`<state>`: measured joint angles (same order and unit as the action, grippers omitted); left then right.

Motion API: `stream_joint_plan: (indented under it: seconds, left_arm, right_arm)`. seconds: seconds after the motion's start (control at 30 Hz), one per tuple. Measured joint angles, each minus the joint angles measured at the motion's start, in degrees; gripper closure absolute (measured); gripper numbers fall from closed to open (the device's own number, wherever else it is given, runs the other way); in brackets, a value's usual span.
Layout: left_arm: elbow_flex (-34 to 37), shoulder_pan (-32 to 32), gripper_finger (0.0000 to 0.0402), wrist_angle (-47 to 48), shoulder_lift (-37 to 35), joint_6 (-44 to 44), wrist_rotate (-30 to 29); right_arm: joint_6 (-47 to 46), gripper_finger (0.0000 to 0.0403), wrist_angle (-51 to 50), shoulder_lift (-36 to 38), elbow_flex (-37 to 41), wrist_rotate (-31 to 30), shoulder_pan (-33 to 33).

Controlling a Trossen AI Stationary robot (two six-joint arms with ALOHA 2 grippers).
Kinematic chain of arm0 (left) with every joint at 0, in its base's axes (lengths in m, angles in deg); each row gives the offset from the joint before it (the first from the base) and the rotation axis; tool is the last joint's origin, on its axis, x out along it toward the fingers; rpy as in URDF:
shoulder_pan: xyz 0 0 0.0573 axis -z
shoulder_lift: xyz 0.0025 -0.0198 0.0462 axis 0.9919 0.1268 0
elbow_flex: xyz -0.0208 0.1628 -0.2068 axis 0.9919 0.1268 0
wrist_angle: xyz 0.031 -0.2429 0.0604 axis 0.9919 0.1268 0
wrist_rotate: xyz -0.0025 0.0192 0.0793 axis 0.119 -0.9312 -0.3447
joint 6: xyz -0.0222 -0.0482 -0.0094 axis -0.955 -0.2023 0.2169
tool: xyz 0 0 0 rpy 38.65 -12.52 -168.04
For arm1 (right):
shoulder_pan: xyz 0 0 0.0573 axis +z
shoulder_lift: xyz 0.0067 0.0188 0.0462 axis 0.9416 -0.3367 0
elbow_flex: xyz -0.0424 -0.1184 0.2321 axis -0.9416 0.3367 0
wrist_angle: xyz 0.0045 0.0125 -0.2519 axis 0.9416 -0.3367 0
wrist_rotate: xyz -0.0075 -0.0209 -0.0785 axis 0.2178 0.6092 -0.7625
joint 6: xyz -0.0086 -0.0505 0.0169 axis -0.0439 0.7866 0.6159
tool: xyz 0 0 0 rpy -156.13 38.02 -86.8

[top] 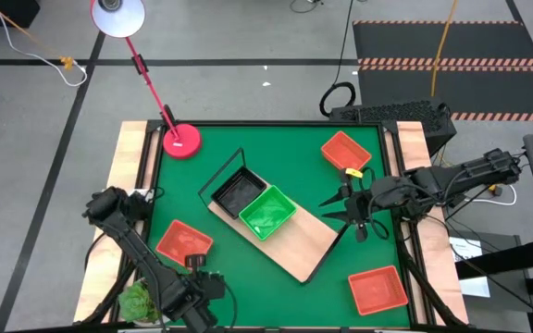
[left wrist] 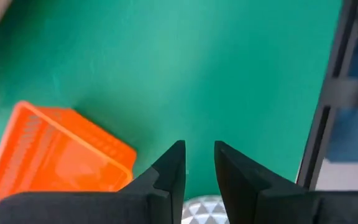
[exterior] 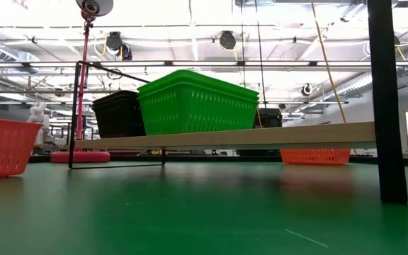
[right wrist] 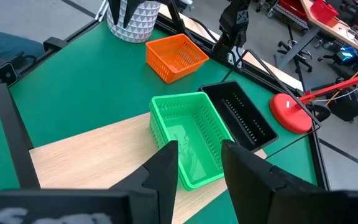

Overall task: Stack baskets on shelf by color
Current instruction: Put the middle orange bin on the shelf

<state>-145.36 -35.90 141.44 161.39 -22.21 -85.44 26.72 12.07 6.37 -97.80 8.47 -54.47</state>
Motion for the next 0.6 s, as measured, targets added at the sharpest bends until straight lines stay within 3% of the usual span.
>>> stream_joint_plan:
  seconds: [0.13,0.4,0.6]
  left_arm:
    - [2.28,0.37,0.0296,1.28,0.0,1.26,1.58]
    - [6.84,-1.16,0.0206,5.84,0.0,7.56,1.47]
    - [11.29,-3.07,0.0197,5.91,-0.02,13.52,2.81]
  right_arm:
    - [0.09,0.0286,-0.02,0.0,0.0,0.08,0.0]
    - [0.15,0.0286,-0.02,0.0,0.0,0.15,0.0]
    - [0.17,0.0286,-0.73,0.0,0.0,0.17,-0.02]
